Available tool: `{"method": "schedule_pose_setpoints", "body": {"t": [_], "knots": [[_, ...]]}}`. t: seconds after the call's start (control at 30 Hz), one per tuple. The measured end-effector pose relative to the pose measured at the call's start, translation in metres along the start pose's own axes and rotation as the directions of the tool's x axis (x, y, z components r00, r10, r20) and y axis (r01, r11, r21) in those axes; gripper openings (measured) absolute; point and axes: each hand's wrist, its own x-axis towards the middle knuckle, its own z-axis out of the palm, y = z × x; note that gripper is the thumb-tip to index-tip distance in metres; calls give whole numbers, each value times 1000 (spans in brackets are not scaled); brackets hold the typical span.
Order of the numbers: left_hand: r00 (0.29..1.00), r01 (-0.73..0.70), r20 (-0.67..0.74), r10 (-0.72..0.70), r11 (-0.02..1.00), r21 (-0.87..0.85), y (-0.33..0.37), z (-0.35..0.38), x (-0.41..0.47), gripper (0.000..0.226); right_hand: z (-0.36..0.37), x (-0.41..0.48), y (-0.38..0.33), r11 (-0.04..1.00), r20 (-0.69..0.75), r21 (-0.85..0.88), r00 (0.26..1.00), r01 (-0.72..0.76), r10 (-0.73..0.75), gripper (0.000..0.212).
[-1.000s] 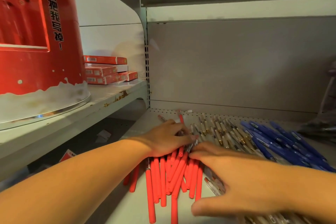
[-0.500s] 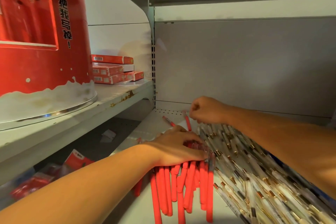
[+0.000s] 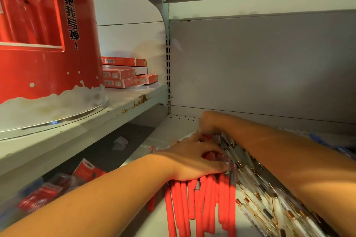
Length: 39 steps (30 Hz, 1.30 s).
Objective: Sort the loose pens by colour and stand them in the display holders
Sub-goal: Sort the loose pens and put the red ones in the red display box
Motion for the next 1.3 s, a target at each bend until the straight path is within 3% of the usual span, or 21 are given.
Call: {"method": "schedule_pose_setpoints", "body": {"t": [0.07, 0.17, 0.23, 0.4, 0.5, 0.6, 0.7, 0.77, 0.97, 1.13, 1.3], "knots": [[1000, 0, -10, 0, 999, 40, 1, 2, 0, 54, 5, 2, 1, 998, -13, -60, 1000, -23, 22, 26], [999, 0, -43, 4, 997, 83, 3, 5, 1, 59, 12, 0, -1, 989, -94, -98, 991, -109, 100, 51], [997, -7, -82, 13, 997, 73, 3, 7, 1, 63, 13, 0, 0, 995, -112, -64, 991, -76, 68, 48], [969, 14, -248, -14, 1000, -2, 0, 1, -2, 51, -9, -5, 11, 953, -234, 288, 972, 92, -23, 16], [904, 39, -422, -71, 996, -83, -5, -11, -4, 23, -20, -30, 15, 876, -243, 453, 968, 169, -62, 32], [831, 84, -509, -223, 956, -281, -10, -25, -2, 21, -16, -75, 10, 802, -238, 522, 953, 290, -189, 38], [817, 29, -455, -354, 814, -581, -12, -35, -1, 29, -3, -115, 1, 747, -237, 564, 935, 352, -262, 20], [837, -32, -390, -383, 679, -733, -11, -37, -4, 20, 4, -132, -5, 717, -228, 598, 934, 359, -276, 9], [860, 37, -242, -450, 528, -849, -8, -35, -15, 7, 12, -148, -8, 644, -252, 667, 927, 375, -279, 11], [857, 224, -215, -469, 713, -664, -10, -35, -31, 3, 15, -150, 3, 804, -272, 418, 902, 423, -334, 8], [888, 323, -212, -408, 882, -343, -4, -25, -51, 19, 23, -145, 10, 854, -214, 312, 906, 416, -364, 17]]}}
